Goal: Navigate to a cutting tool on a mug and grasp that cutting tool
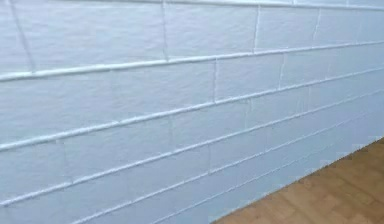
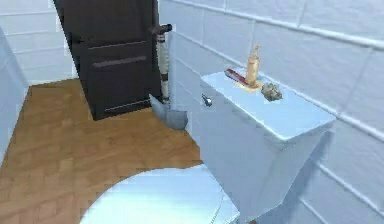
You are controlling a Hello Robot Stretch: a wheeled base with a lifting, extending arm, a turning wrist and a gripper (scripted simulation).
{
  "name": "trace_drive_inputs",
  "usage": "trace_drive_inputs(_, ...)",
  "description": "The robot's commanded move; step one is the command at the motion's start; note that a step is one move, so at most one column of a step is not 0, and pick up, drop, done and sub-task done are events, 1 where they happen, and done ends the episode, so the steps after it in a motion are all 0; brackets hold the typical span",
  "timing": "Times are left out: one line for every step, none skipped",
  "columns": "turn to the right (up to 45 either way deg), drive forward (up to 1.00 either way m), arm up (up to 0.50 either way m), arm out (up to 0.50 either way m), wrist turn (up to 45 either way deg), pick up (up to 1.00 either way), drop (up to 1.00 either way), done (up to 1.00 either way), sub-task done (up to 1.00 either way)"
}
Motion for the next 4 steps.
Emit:
trace_drive_inputs(0.0, 0.30, 0.00, 0.00, 0.0, 0.00, 0.00, 0.00, 0.00)
trace_drive_inputs(45.0, 0.00, 0.00, 0.00, 0.0, 0.00, 0.00, 0.00, 0.00)
trace_drive_inputs(15.0, 0.00, 0.00, 0.00, 0.0, 0.00, 0.00, 0.00, 0.00)
trace_drive_inputs(0.0, 0.75, 0.00, 0.00, 0.0, 0.00, 0.00, 0.00, 0.00)
